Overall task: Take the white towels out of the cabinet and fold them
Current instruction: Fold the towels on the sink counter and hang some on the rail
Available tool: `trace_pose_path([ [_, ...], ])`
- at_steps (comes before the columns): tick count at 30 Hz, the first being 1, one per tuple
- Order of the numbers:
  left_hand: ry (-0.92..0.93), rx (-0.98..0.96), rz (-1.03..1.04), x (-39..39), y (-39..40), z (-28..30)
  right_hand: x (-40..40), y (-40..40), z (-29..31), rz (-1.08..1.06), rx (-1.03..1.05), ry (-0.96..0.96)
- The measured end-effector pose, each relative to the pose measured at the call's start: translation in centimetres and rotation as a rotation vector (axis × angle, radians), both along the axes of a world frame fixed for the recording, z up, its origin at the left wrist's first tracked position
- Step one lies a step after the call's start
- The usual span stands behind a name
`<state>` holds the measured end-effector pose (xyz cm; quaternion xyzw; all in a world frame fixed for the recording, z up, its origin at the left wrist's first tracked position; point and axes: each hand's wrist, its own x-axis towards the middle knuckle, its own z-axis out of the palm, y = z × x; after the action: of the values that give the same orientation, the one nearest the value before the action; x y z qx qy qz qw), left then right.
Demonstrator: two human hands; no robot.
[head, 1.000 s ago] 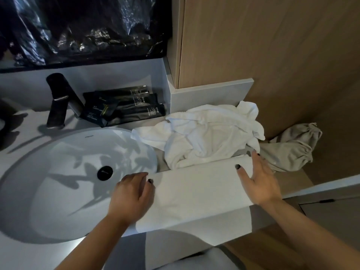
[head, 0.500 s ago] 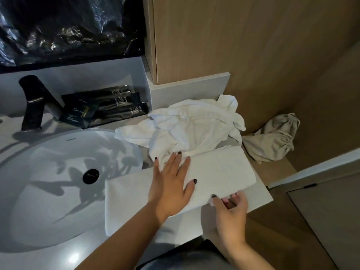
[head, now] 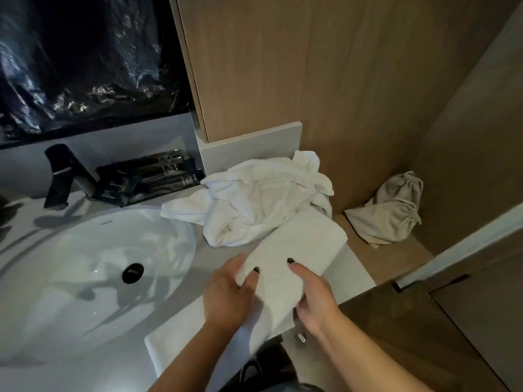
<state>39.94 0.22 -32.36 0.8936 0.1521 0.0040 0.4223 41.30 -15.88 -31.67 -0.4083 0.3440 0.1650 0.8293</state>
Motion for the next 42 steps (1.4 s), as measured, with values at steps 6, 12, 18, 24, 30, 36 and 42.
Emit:
trace_pose_path([
  [6,0.068,-0.593,-0.112,-2.0,-5.1,2.9,-2.7,-8.1,5.0,0.083,-0.022,-0.271],
  [12,0.014,-0.903,-0.265,-7.3,-15.9,7.9,-8.1,-19.4,13.1,0.136,-0.138,-0.538],
  [18,-0.101,-0.888,-0.482,-12.1,-25.4,12.5,-13.9,-27.5,19.9,0.097,-0.349,-0.762],
  [24,-0.303,-0.812,-0.568,-15.1,-31.0,16.3,-17.7,-31.3,23.4,-0.057,-0.748,-0.981],
  [30,-0.553,-0.777,-0.605,-14.0,-33.6,21.1,-17.3,-33.8,27.7,-0.036,-0.692,-1.062],
  [36,-0.777,-0.866,-0.641,-8.4,-35.7,29.4,-14.6,-35.3,32.4,-0.062,-0.663,-1.155],
  [42,-0.926,-0.946,-0.657,-2.3,-37.9,37.8,-10.3,-36.0,36.6,-0.233,-0.766,-1.272],
])
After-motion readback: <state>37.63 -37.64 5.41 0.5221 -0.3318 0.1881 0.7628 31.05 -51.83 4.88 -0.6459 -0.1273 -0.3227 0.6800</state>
